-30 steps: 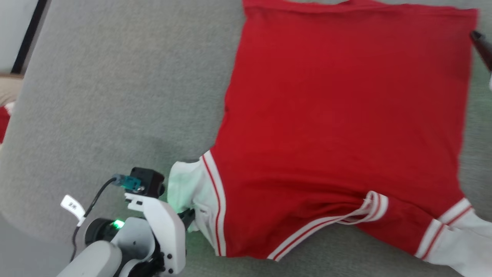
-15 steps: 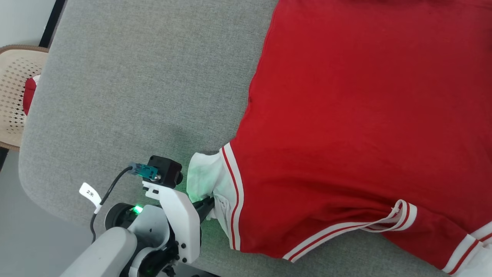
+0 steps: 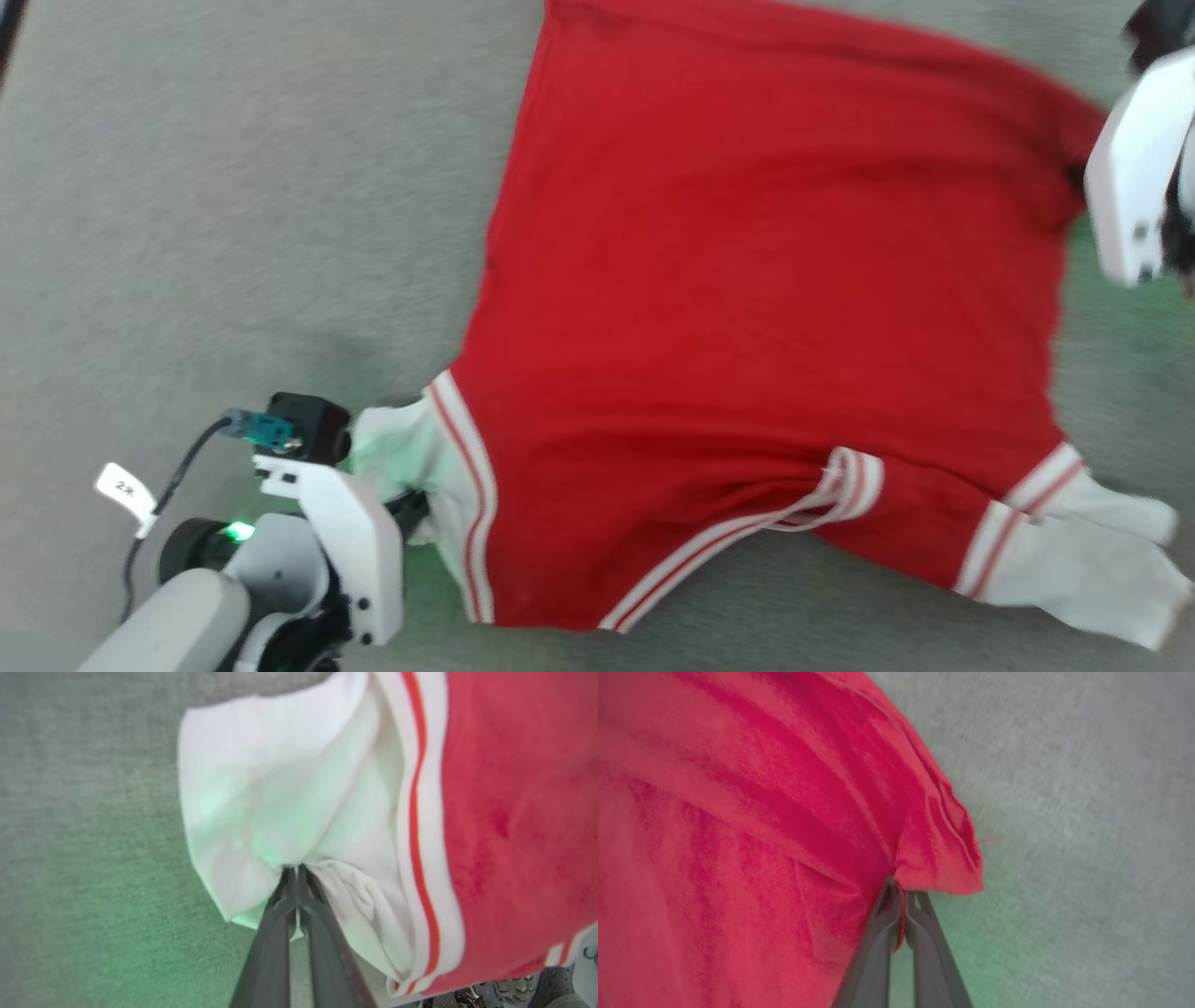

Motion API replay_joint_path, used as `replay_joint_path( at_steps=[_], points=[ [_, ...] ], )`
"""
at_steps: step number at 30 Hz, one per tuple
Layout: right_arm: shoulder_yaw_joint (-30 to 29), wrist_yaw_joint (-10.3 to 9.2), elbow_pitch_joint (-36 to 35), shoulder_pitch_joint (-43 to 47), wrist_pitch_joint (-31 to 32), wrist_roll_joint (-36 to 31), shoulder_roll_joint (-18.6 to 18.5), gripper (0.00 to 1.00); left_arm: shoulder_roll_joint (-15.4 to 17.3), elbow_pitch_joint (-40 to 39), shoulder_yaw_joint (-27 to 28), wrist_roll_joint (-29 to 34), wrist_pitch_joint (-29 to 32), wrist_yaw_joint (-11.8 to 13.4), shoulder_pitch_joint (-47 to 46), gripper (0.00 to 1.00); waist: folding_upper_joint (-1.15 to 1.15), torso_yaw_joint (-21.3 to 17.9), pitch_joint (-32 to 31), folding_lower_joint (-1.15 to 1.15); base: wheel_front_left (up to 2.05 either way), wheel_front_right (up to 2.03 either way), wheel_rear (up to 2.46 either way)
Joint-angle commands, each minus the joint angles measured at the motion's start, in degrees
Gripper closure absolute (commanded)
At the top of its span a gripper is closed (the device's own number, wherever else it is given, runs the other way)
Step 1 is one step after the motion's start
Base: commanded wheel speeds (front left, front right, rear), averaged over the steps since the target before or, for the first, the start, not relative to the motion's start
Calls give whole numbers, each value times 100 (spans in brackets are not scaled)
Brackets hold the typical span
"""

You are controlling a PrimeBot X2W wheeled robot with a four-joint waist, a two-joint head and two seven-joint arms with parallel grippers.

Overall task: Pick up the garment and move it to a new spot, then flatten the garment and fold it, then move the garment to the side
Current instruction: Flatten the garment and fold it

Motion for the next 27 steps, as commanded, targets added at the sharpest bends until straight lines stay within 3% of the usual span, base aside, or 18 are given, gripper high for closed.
replay_joint_path(
  at_steps=[1,7,14,21,23,24,25,27],
  points=[
    [156,-2,-208,334,66,139,-148,100,-4,182,189,128,-111,215,-197,100,-1,-359,-194,0,0,0,0],
    [256,-2,-1490,1422,-53,818,-515,100,208,-58,307,93,-33,346,-75,100,-1,-861,-397,0,0,0,0],
    [10,-2,-2591,3020,37,1089,-676,100,484,-320,327,42,164,458,118,100,-1,-1276,-546,0,0,0,0],
    [-233,-2,-2702,4280,-194,746,-257,100,529,-457,319,50,250,511,75,100,-1,-1397,-551,0,0,0,0],
    [-284,-3,-2440,4411,-569,432,75,52,518,-471,311,49,254,509,63,100,-1,-1394,-548,0,0,0,0],
    [-289,-9,-2359,4415,-650,316,131,15,512,-466,306,46,249,502,60,100,-1,-1388,-550,0,0,0,0],
    [-312,-9,-2320,4415,-725,245,169,0,520,-457,304,42,247,493,73,100,-1,-1380,-555,0,0,0,0],
    [-506,-24,-2372,4398,-906,191,255,0,530,-439,316,40,224,490,78,100,-1,-1365,-572,0,0,0,0]
  ],
)
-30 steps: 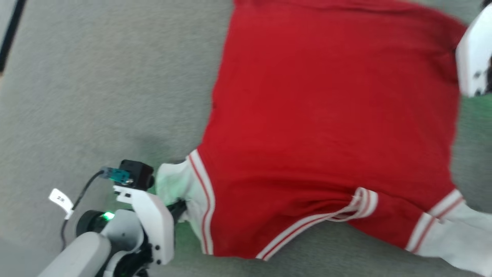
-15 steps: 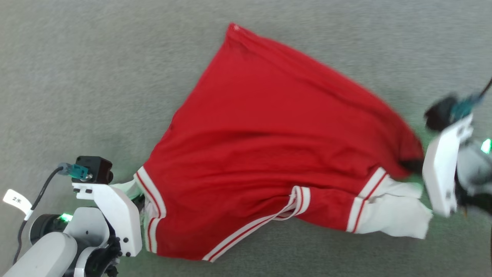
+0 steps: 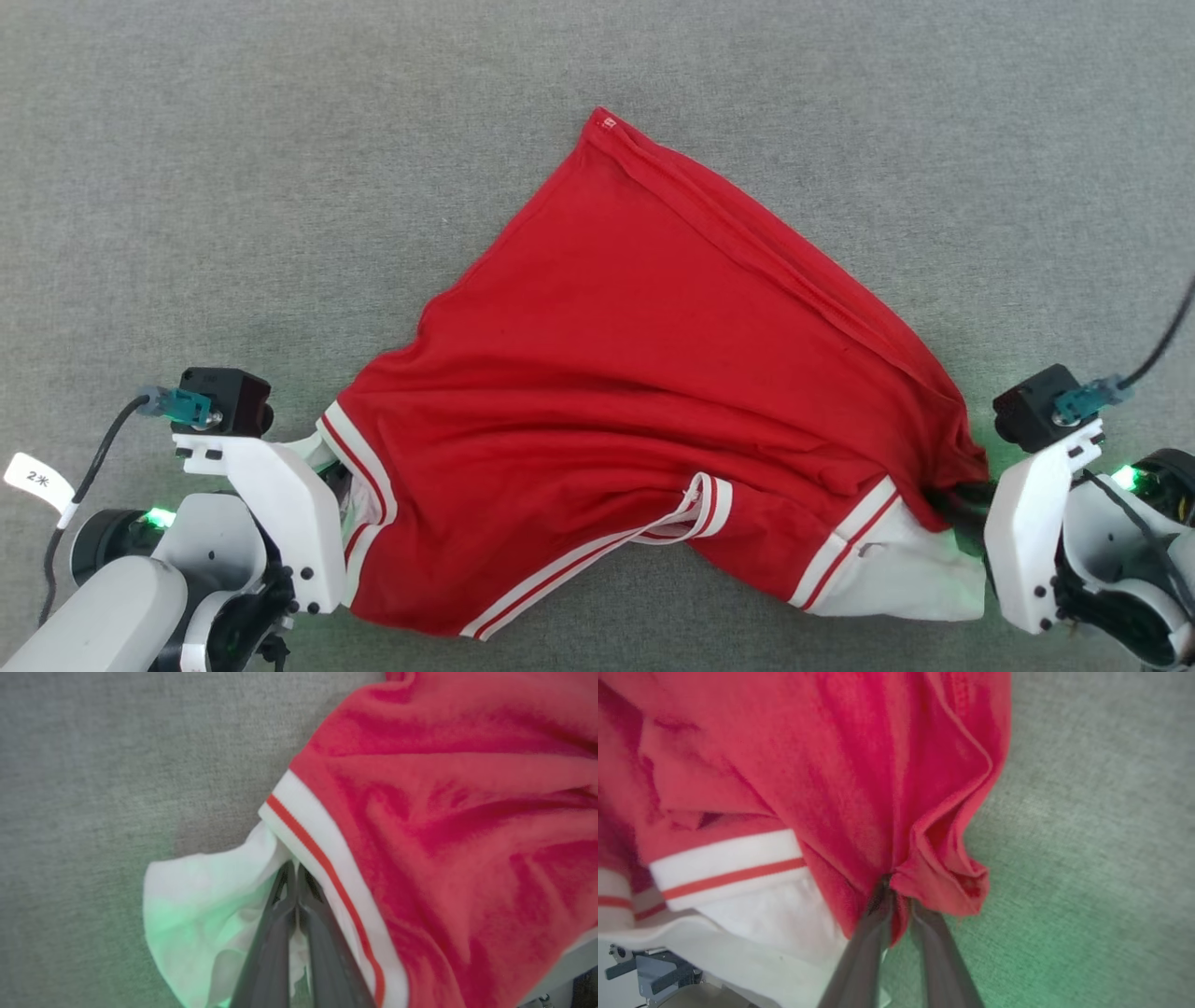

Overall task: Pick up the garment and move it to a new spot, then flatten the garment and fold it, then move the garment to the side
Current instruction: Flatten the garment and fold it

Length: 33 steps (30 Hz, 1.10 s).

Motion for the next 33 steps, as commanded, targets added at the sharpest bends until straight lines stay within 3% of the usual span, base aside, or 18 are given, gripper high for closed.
replay_joint_path(
  at_steps=[1,11,16,20,26,33],
  points=[
    [-17,-54,111,153,-58,-160,69,0,-42,33,-27,14,-13,-16,6,100,0,21,-20,0,0,0,0],
    [-892,-29,-1615,130,18,-309,-48,0,-24,-12,-22,-52,-106,-54,200,100,0,181,-131,0,0,0,0],
    [-824,-29,-2129,-325,-166,-661,-104,0,-146,5,-131,1,-123,-129,77,100,0,456,-154,0,0,0,0],
    [-385,-29,-1738,-995,-544,-737,-74,0,-268,117,-249,61,-137,-243,-67,100,0,770,-133,0,0,0,0],
    [323,-29,-406,-2301,-1039,-707,-82,0,-622,390,-560,157,-83,-521,-435,100,0,1418,-51,0,0,0,0],
    [1133,-29,1327,-3549,-924,-333,-188,0,-1092,766,-886,254,-110,-843,-817,100,0,2177,78,0,0,0,0]
  ],
)
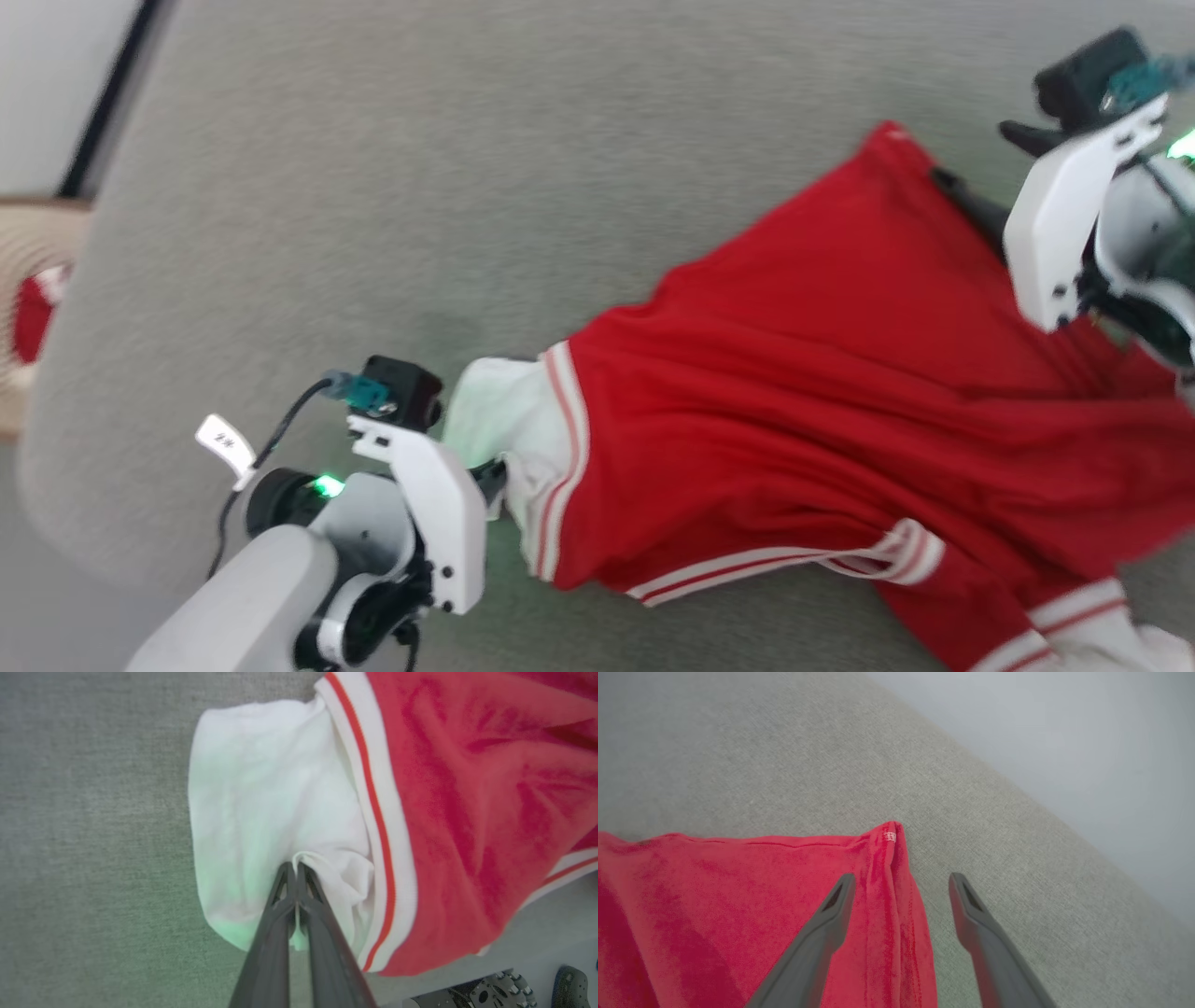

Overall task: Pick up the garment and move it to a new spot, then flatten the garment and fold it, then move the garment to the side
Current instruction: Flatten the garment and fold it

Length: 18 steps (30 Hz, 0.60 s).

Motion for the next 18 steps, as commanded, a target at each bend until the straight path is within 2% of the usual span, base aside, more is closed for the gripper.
replay_joint_path(
  at_steps=[1,4,8,14,15,16,18],
  points=[
    [124,-2,193,-145,63,76,12,0,-62,48,-31,42,-25,-55,-106,100,0,358,117,0,0,0,0],
    [476,-2,803,-567,315,246,-14,0,-238,209,-131,46,-62,-156,-214,100,0,597,219,0,0,0,0],
    [977,-2,1460,-937,979,598,-21,0,-424,398,-216,50,-119,-273,-315,100,0,814,329,0,0,0,0],
    [1822,-2,2245,-896,2130,1046,-37,0,-574,654,-249,-4,-217,-402,-400,100,0,946,416,0,0,0,0],
    [1896,-2,2337,-858,2292,1134,-16,60,-596,706,-249,-2,-233,-423,-429,100,0,951,428,0,0,0,0],
    [1988,-1,2373,-866,2368,1175,-17,100,-618,749,-247,-8,-243,-429,-454,100,0,952,433,0,0,0,0],
    [2009,-1,2400,-933,2312,1212,-51,100,-635,782,-242,-20,-250,-450,-479,100,0,945,441,0,0,0,0]
  ],
)
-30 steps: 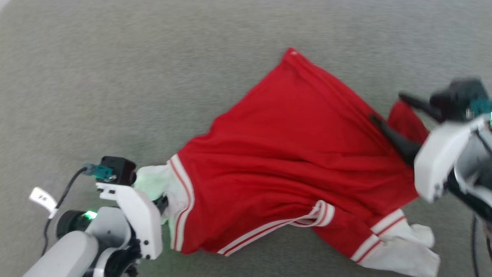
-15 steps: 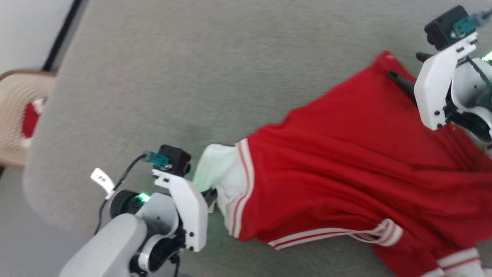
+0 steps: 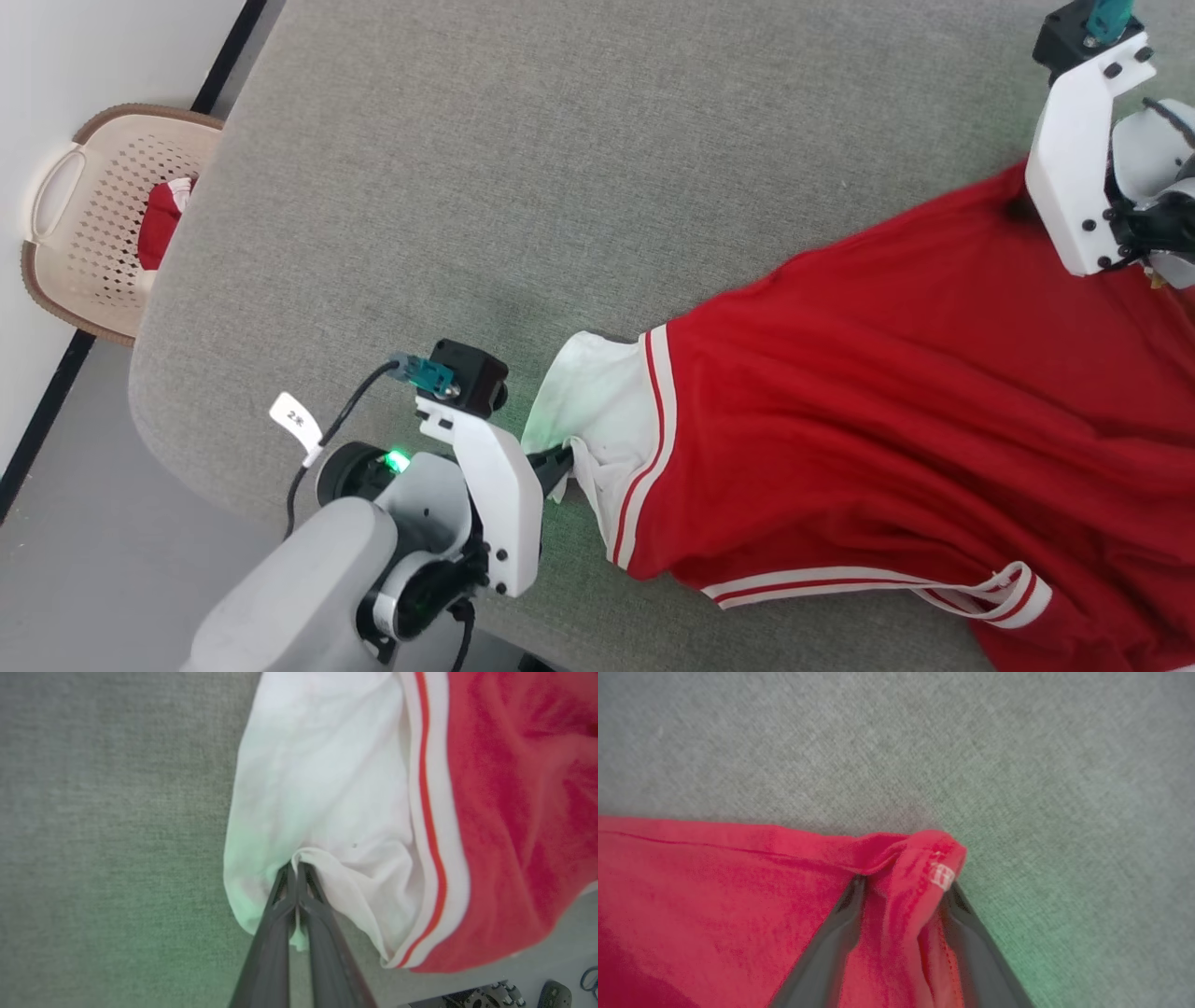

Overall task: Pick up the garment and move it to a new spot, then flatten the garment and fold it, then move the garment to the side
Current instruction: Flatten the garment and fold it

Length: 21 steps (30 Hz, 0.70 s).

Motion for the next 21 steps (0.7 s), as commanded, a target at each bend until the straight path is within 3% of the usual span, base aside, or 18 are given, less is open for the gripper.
replay_joint_path(
  at_steps=[1,9,21],
  points=[
    [336,-2,389,581,106,44,-27,100,-13,96,17,-23,-26,-6,-100,100,0,-17,15,0,0,0,0],
    [254,-15,112,-237,-627,166,-219,100,263,141,271,30,95,50,-541,100,0,-394,-147,0,0,0,0],
    [212,-12,-530,-786,-1443,383,-411,100,1170,-33,886,299,803,152,-2187,100,0,-1328,-538,0,0,0,0]
  ],
)
